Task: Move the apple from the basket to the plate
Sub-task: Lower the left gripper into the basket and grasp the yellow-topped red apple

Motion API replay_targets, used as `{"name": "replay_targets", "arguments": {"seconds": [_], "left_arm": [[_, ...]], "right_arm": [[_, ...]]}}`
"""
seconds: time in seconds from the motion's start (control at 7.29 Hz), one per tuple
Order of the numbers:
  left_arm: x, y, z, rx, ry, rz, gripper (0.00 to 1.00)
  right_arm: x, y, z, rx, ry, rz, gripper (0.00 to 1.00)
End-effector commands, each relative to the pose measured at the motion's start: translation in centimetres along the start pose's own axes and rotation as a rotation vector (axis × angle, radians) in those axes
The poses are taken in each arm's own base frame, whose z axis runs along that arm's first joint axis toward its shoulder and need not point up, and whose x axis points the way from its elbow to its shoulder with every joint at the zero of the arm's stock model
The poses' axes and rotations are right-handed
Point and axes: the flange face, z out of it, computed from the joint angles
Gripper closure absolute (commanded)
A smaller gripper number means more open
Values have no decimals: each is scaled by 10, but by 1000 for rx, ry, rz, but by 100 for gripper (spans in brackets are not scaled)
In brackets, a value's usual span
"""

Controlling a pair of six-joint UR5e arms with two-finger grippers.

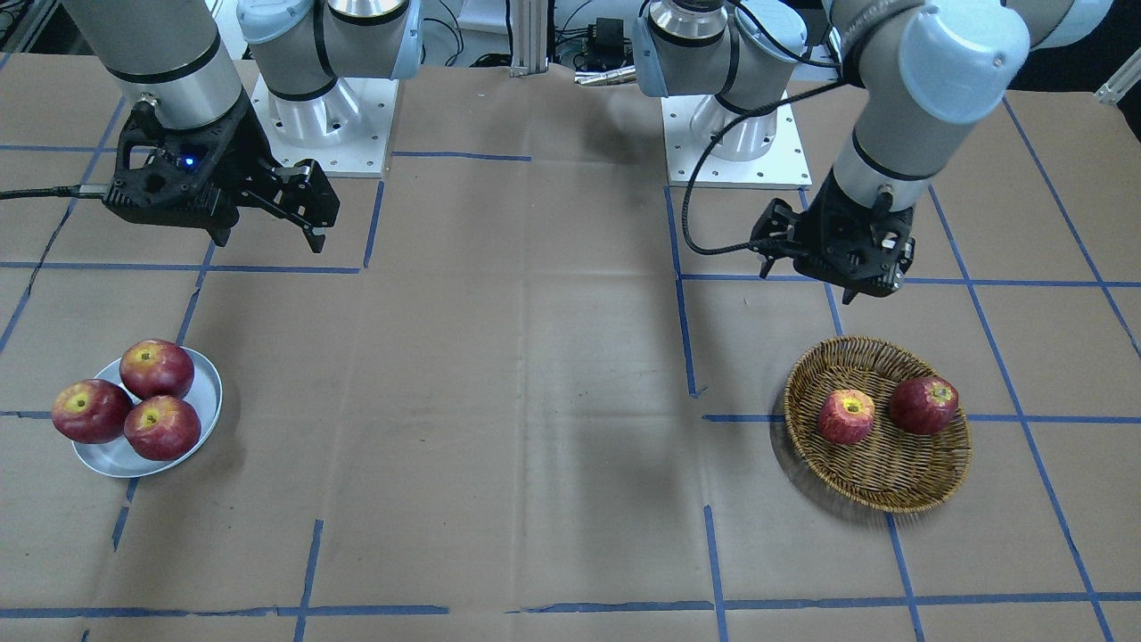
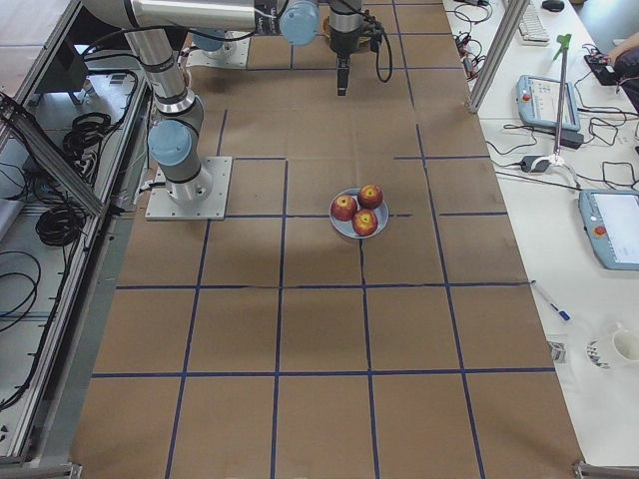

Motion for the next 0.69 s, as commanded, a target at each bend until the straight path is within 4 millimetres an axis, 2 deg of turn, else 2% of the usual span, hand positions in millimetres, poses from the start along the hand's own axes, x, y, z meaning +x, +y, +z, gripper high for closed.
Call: {"name": "replay_targets", "arguments": {"seconds": [0.0, 0.14, 0.41, 0.55], "left_arm": [[-58, 3, 65, 38, -29, -17, 1], [-83, -11, 90, 75, -54, 7, 1], [-95, -26, 132, 53, -28, 168, 1], [-96, -28, 143, 39, -17, 246, 1]], "right_arm": [[0, 0, 1, -1, 0, 1, 0], [0, 0, 1, -1, 0, 0, 0], [0, 0, 1, -1, 0, 0, 0], [0, 0, 1, -1, 0, 0, 0]]}}
